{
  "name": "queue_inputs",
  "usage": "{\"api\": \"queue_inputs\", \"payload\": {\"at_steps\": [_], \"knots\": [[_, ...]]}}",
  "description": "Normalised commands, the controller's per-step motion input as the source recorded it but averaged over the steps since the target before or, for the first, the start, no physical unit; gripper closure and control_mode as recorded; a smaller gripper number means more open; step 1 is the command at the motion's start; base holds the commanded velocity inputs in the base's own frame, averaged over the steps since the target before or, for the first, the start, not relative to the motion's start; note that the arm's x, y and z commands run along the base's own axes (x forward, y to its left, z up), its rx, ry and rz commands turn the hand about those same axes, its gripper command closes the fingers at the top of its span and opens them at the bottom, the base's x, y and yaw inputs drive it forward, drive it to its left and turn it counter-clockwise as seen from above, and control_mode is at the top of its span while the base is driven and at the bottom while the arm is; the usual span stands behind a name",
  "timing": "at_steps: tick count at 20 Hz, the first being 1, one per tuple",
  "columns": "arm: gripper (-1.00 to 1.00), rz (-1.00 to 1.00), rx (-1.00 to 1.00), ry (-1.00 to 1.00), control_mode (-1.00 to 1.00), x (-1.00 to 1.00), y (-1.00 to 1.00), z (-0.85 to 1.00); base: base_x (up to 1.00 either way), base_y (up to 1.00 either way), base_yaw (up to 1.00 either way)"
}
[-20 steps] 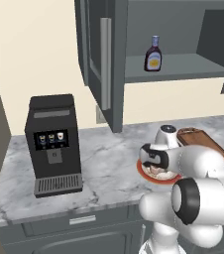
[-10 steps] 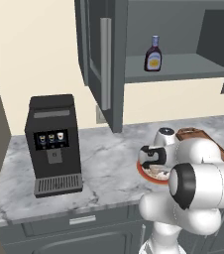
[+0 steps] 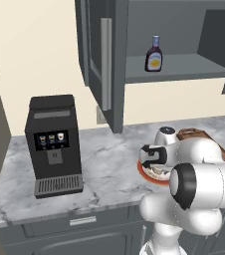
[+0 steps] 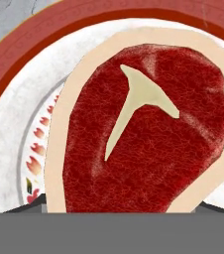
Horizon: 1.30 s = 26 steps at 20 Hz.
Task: Pick the steak from the plate and place it on the cutting board. Then pick the condiment bottle from the cabinet and place it next to the cutting board.
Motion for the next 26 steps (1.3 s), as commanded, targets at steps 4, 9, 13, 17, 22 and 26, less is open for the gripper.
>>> {"api": "queue_inputs", "payload": {"at_steps": [4,9,13,17,22,26], "knots": [[1.0,0.0,0.0,0.0,-1.0,0.0,0.0,0.0,0.0,0.0,0.0],[1.0,0.0,0.0,0.0,-1.0,0.0,0.0,0.02,0.0,0.0,0.0],[1.0,0.0,0.0,-0.01,-1.0,0.0,-0.02,0.11,0.0,0.0,0.0],[1.0,0.0,-0.01,-0.02,-1.0,-0.03,-0.04,0.19,0.0,0.0,0.0],[1.0,0.0,0.0,0.0,-1.0,-0.03,-0.07,0.2,0.0,0.0,0.0],[1.0,0.0,0.0,0.0,-1.0,0.0,-0.07,0.24,0.0,0.0,0.0]]}}
